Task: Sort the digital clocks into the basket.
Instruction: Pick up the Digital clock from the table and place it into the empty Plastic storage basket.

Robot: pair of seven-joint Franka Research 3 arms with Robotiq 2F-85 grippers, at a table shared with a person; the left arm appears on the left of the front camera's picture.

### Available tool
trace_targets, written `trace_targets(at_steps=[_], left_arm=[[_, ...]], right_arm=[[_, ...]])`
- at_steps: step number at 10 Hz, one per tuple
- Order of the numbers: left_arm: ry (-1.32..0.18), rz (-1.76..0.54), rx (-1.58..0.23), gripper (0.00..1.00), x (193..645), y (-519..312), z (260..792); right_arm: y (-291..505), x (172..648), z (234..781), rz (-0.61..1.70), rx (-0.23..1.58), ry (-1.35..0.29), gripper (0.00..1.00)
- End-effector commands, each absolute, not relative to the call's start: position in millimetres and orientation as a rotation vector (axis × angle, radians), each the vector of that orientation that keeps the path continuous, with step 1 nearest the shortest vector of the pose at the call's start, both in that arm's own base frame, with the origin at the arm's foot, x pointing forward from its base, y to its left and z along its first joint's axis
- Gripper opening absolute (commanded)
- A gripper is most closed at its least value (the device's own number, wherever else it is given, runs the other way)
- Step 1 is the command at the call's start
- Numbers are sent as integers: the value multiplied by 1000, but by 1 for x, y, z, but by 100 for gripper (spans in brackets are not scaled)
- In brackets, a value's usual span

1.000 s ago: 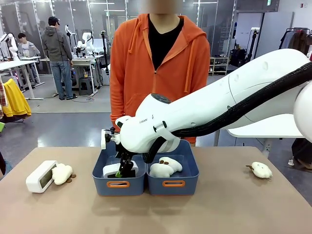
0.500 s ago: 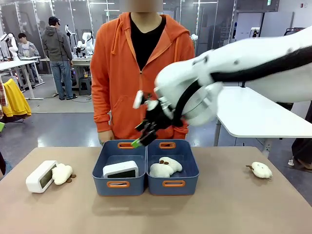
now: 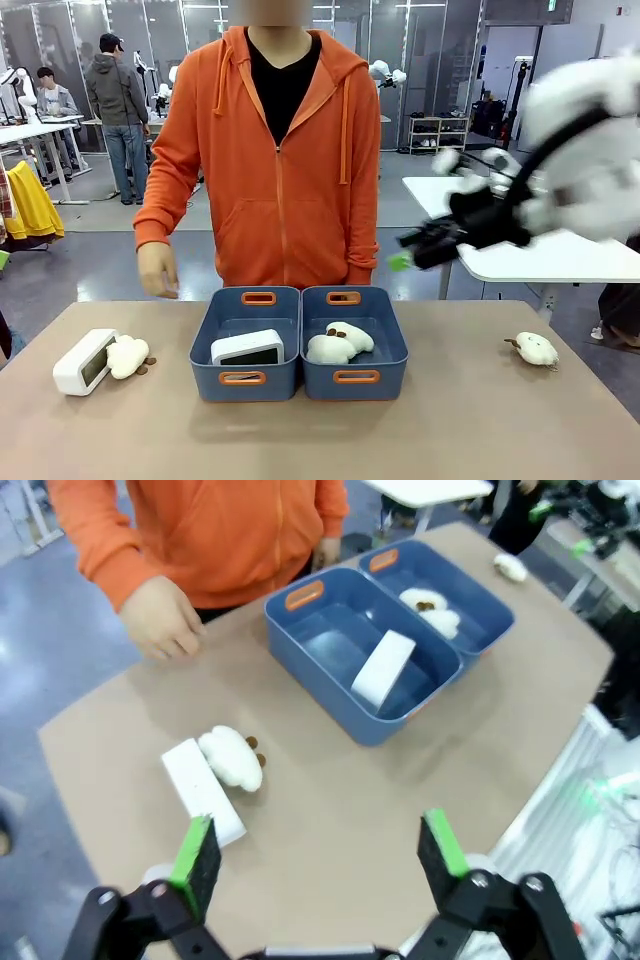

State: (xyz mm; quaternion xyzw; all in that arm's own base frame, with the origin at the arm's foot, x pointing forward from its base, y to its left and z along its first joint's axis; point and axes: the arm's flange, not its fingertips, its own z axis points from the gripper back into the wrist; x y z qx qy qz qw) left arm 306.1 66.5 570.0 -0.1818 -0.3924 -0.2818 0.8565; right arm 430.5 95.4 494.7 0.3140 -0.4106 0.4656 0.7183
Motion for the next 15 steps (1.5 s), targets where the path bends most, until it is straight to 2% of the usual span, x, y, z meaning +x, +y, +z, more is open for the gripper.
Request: trace_targets(at_steps=[1,4,7,8,9,10,15], left_arm=[[-822,-608,-382,100,306,67,570],[-822,-608,-382,100,306,67,570],[-822,-608,-382,100,306,67,570],[-822,-608,-382,100,306,67,570],[-822,-608,-382,100,306,67,570],[-822,-608,-382,100,306,67,570],[-822,-608,-382,100,306,67,570]], right_arm=[[24,385,487,864,786,-825,97],[-75,356,476,690,983,-618,97],[-124,330,448,493,1086,-435,97],[-132,331,435,437,1014,-422,97],[-121,339,428,490,940,-496,97],[-130,325,436,503,1057,-460,97],[-130,325,436,503,1057,-460,97]])
